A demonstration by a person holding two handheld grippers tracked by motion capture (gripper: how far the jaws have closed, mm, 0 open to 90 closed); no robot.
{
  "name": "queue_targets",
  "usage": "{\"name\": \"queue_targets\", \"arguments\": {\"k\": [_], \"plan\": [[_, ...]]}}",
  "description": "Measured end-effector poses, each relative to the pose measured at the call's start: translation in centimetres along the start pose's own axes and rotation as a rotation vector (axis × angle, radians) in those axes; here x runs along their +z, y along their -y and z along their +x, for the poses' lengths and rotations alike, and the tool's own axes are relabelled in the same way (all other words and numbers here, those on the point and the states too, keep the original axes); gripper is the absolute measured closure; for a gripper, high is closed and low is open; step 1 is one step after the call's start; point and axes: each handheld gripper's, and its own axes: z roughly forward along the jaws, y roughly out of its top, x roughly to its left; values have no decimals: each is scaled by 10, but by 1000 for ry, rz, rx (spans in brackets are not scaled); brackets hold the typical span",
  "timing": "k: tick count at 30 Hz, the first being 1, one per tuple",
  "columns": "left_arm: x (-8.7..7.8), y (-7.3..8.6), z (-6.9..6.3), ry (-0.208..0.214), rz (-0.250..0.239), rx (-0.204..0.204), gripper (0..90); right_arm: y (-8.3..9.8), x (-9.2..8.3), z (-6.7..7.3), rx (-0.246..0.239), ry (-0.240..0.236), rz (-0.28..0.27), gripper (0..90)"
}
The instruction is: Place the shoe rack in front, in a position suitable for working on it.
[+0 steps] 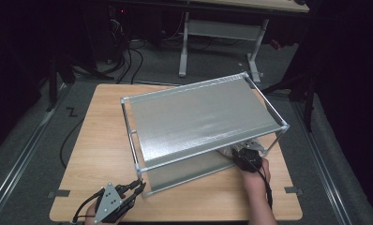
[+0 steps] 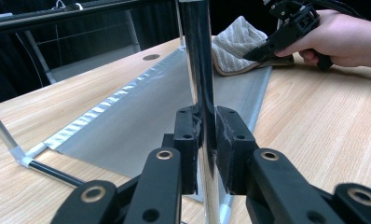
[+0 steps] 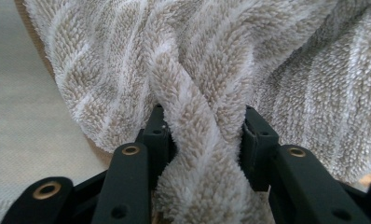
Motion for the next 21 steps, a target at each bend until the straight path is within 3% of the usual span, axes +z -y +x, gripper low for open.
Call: {"name": "queue_targets", "arguments": {"k": [21], "plan": [[3, -1, 0, 16, -3, -6, 787, 0, -1, 7, -25, -26, -3, 594]]}}
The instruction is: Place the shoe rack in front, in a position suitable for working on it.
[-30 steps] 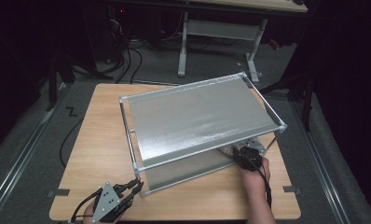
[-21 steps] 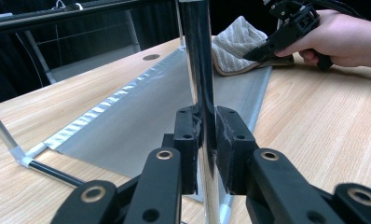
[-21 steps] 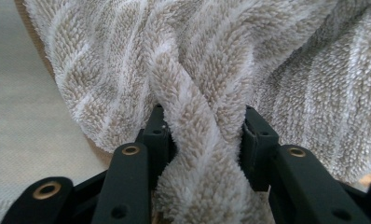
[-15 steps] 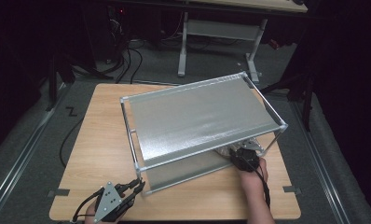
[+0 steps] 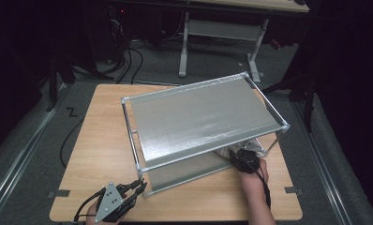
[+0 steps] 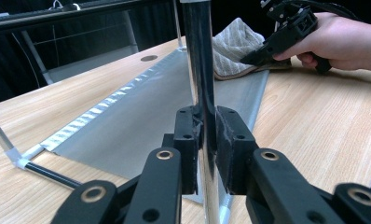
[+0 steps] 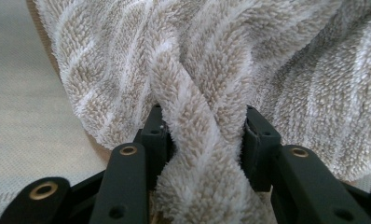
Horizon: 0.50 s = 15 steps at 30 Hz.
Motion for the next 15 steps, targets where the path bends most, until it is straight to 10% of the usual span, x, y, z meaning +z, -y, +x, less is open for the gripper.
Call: {"name": "queue_targets", "arguments": {"k": [15], "plan": [[2, -1, -1, 5, 0, 4, 786, 0, -1, 5, -4, -16, 5, 594]]}}
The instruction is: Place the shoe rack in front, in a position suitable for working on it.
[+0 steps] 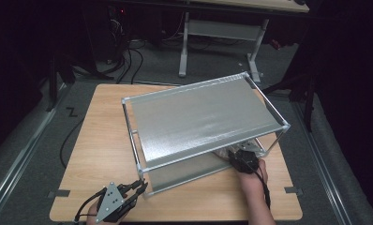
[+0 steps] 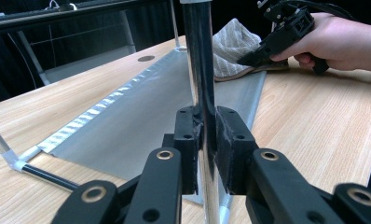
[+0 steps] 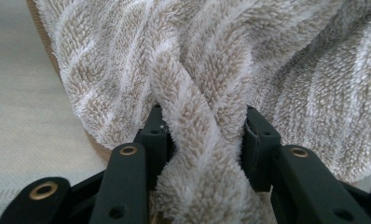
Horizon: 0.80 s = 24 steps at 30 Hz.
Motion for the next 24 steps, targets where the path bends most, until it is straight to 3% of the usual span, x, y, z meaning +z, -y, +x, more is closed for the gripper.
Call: {"name": "queue_targets", "arguments": {"k": [9, 18, 20, 21, 24], "plan": [[2, -1, -1, 7, 2, 5, 786, 0, -1, 7, -25, -8, 0, 594], [5, -2, -2, 19, -2, 2, 787, -2, -3, 30, -73, -54, 10, 593], [5, -2, -2, 21, -5, 4, 787, -2, -4, 35, -113, -70, -2, 593], [6, -2, -2, 22, -4, 5, 787, -2, -5, 39, -91, -82, 10, 593], [7, -2, -3, 26, -7, -2, 786, -2, -6, 45, -108, -95, 7, 593]]}}
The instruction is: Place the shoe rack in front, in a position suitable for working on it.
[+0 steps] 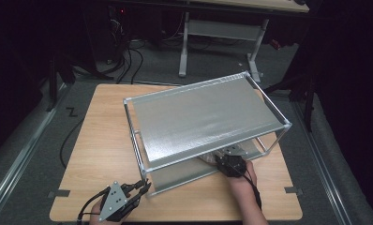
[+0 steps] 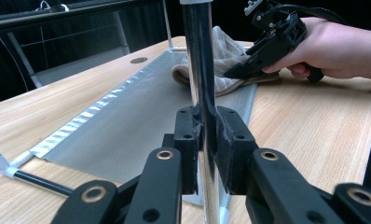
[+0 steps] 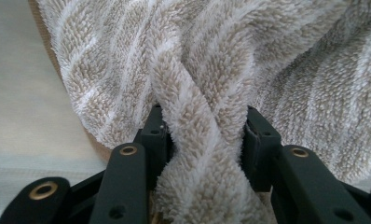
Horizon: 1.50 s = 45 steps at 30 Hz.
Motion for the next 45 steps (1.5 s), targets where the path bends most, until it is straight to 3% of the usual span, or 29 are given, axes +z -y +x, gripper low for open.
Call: {"name": "queue_targets", "arguments": {"k": [4, 8, 13, 14, 16, 17, 18, 19, 24, 25, 29, 31, 32, 35, 41, 43, 44, 45], "plan": [[1, -1, 0, 7, 4, 12, 786, 0, -1, 9, -16, -16, 2, 592], [2, -1, 0, 17, 2, 13, 786, -1, -2, 27, -23, -61, -3, 590], [6, -2, 0, 38, -3, 13, 787, -3, -6, 56, -123, -89, -2, 588], [7, -2, 0, 40, -3, 15, 787, -4, -6, 63, -104, -127, -16, 587], [7, -3, -1, 43, -2, 15, 787, -5, -6, 77, -142, -148, -25, 588], [8, -3, -1, 44, -3, 15, 788, -5, -6, 81, -185, -138, -22, 588], [8, -3, -2, 45, -5, 14, 787, -5, -7, 89, -159, -174, -25, 588], [8, -3, -2, 46, -5, 11, 787, -5, -8, 94, -192, -177, -26, 588], [11, -3, -5, 56, -9, 8, 788, -5, -12, 119, -258, -251, -59, 589], [11, -3, -6, 57, -9, 9, 788, -5, -14, 126, -247, -270, -43, 588], [12, -4, -8, 61, -13, 10, 788, -5, -18, 143, -283, -327, -49, 589], [12, -4, -8, 64, -14, 12, 788, -5, -17, 147, -329, -352, -82, 590], [12, -4, -8, 65, -14, 12, 788, -5, -18, 150, -311, -360, -67, 590], [12, -4, -8, 64, -13, 13, 788, -4, -19, 153, -325, -380, -72, 591], [12, -4, -9, 57, -10, 19, 788, -4, -18, 150, -312, -380, -66, 587], [13, -4, -9, 58, -11, 17, 789, -5, -17, 146, -331, -376, -77, 586], [13, -4, -10, 56, -12, 17, 789, -4, -17, 144, -308, -366, -56, 586], [13, -4, -10, 56, -12, 17, 789, -5, -17, 141, -321, -348, -69, 586]]}}
